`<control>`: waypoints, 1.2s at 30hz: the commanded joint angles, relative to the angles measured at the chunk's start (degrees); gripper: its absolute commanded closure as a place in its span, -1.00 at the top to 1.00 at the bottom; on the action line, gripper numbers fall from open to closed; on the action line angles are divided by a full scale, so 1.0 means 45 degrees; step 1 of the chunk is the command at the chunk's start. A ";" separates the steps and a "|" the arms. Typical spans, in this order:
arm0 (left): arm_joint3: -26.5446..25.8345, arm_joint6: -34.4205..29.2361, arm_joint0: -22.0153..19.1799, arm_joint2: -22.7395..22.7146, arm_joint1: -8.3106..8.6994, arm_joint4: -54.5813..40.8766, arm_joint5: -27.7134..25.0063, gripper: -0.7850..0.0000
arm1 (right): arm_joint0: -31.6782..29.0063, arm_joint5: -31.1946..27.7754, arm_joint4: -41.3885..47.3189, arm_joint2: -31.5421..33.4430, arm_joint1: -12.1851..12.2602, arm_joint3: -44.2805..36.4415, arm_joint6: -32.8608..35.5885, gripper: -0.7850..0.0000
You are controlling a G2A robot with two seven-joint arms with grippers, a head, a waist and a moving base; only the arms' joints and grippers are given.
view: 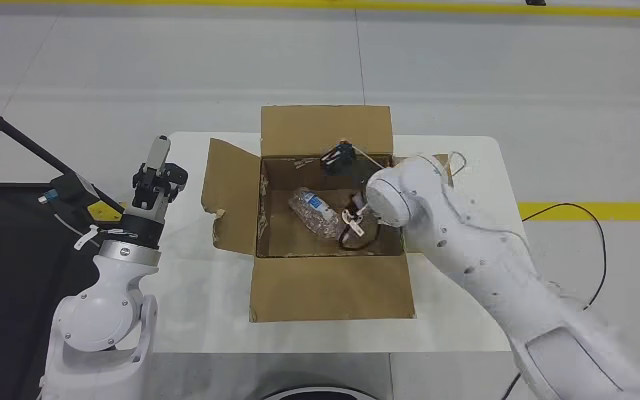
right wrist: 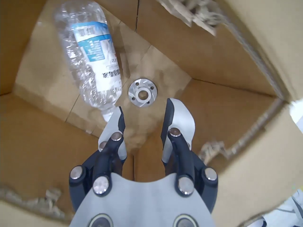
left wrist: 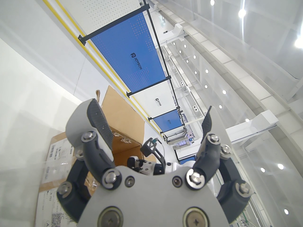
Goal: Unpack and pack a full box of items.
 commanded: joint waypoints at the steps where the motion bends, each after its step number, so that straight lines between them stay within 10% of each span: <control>1: 0.0000 0.0000 0.0000 0.0000 0.0000 0.0000 0.0000 1.00 | -0.1062 -0.0173 -0.0355 0.1612 0.0553 -0.1790 0.0487 -0.03; 7: 0.0000 0.0000 0.0000 0.0000 0.0000 0.0000 0.0000 1.00 | -0.3822 -0.0333 -0.0750 0.6828 0.1680 -0.4754 0.1112 -0.07; 14: 0.0000 0.0000 0.0000 0.0000 0.0000 0.0000 0.0000 1.00 | -0.4541 -0.0351 -0.0613 1.1024 0.2233 -0.3441 0.1323 -0.17; 36: 0.0000 0.0000 0.0000 0.0000 0.0000 0.0000 0.0000 1.00 | -0.3388 -0.2434 -0.1493 0.9597 0.2470 0.4844 0.0637 -0.29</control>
